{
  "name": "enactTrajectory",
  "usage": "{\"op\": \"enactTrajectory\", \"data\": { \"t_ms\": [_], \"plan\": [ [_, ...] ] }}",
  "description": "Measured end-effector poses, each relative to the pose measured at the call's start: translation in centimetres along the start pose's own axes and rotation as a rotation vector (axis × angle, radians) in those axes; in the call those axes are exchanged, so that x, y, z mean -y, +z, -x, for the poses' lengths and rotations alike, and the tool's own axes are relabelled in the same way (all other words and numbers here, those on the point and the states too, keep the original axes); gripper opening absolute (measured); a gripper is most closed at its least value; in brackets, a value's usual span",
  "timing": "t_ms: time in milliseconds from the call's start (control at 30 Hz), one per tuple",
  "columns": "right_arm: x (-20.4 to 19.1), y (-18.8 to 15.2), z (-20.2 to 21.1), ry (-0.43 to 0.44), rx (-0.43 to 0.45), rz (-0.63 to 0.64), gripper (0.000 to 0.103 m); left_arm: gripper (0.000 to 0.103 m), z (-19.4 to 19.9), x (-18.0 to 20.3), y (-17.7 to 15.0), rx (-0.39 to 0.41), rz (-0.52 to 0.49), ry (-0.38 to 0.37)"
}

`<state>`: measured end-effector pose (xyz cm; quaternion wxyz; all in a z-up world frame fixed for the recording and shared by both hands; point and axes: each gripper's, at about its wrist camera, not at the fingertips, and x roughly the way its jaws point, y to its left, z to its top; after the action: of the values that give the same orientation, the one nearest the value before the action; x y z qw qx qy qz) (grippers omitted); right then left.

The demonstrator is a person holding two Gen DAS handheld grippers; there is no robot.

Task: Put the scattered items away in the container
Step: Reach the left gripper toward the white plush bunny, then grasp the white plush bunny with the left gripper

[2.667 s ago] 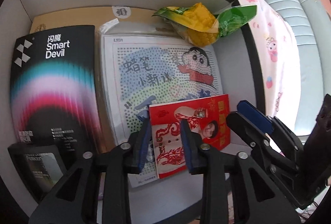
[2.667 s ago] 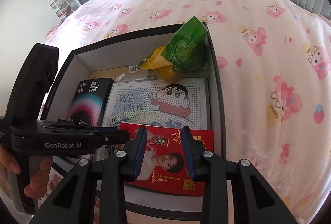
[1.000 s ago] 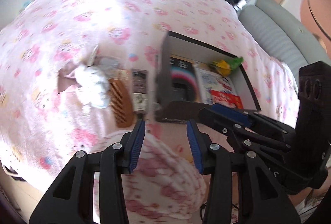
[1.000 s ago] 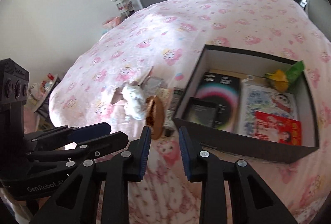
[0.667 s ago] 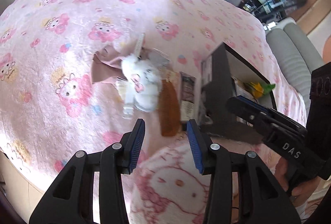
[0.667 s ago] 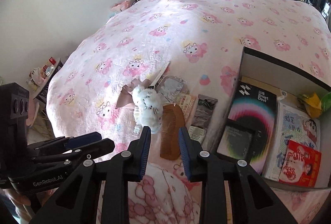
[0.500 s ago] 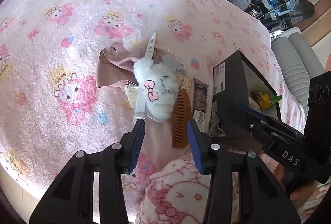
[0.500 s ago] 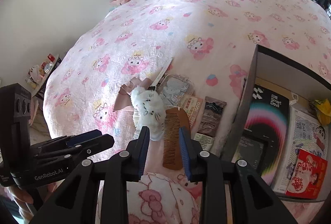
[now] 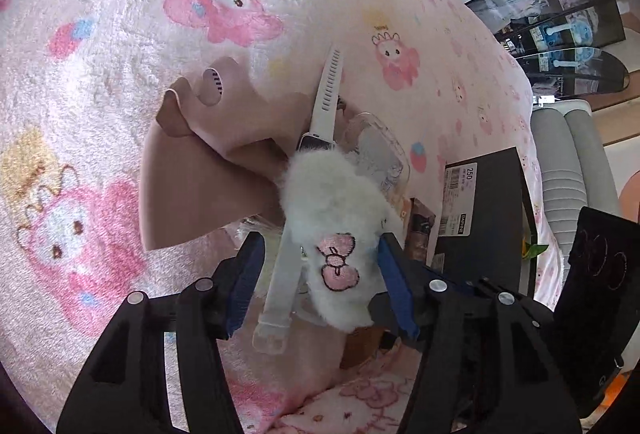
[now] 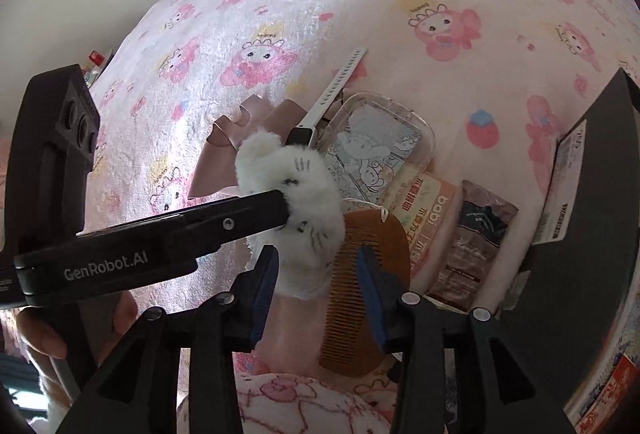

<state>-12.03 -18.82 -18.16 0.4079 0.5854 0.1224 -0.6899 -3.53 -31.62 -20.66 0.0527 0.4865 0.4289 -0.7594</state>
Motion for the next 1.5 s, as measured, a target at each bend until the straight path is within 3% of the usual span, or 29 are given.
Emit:
{"op": "enactTrajectory", "data": {
  "t_ms": [100, 167, 300, 533, 700, 833, 1033, 1133, 1233, 1333, 1500],
  "plan": [
    [0.0, 0.4, -0.9, -0.018, -0.015, 0.005, 0.045, 0.063, -0.9, -0.3, 0.3, -0.006, 0.026, -0.021],
    [0.1, 0.6, -1.4, 0.021, -0.017, -0.001, 0.045, 0.063, -1.1, -0.3, 0.3, 0.007, 0.026, -0.025],
    [0.7, 0.6, -2.0, 0.112, -0.013, -0.047, 0.035, 0.037, -0.4, -0.2, 0.2, 0.027, 0.034, -0.078],
    [0.0, -1.6, 4.2, 0.149, 0.136, -0.041, 0.031, 0.035, 4.4, 3.2, -2.1, 0.09, -0.011, -0.185],
    [0.5, -6.1, 10.8, 0.166, 0.243, -0.071, 0.03, 0.035, 7.1, 8.7, -5.7, 0.08, -0.143, -0.221],
    [1.7, -10.4, 15.3, 0.127, 0.316, -0.106, 0.03, 0.035, 7.3, 13.3, -9.1, 0.033, -0.241, -0.251],
    [5.0, -19.1, 20.0, 0.036, 0.355, -0.166, 0.03, 0.035, 4.3, 19.3, -16.2, -0.094, -0.375, -0.285],
    [7.3, -23.9, 21.0, -0.018, 0.345, -0.208, 0.03, 0.035, 0.9, 21.6, -19.9, -0.174, -0.427, -0.292],
    [11.1, -27.8, 20.4, -0.009, 0.311, -0.337, 0.03, 0.035, -3.6, 22.9, -22.7, -0.275, -0.419, -0.274],
    [14.0, -30.2, 19.4, -0.043, 0.288, -0.41, 0.03, 0.035, -6.4, 24.4, -24.4, -0.317, -0.455, -0.208],
    [17.0, -29.9, 15.7, -0.089, 0.2, -0.353, 0.026, 0.035, -10.5, 25.9, -25.5, -0.319, -0.543, 0.043]
  ]
}}
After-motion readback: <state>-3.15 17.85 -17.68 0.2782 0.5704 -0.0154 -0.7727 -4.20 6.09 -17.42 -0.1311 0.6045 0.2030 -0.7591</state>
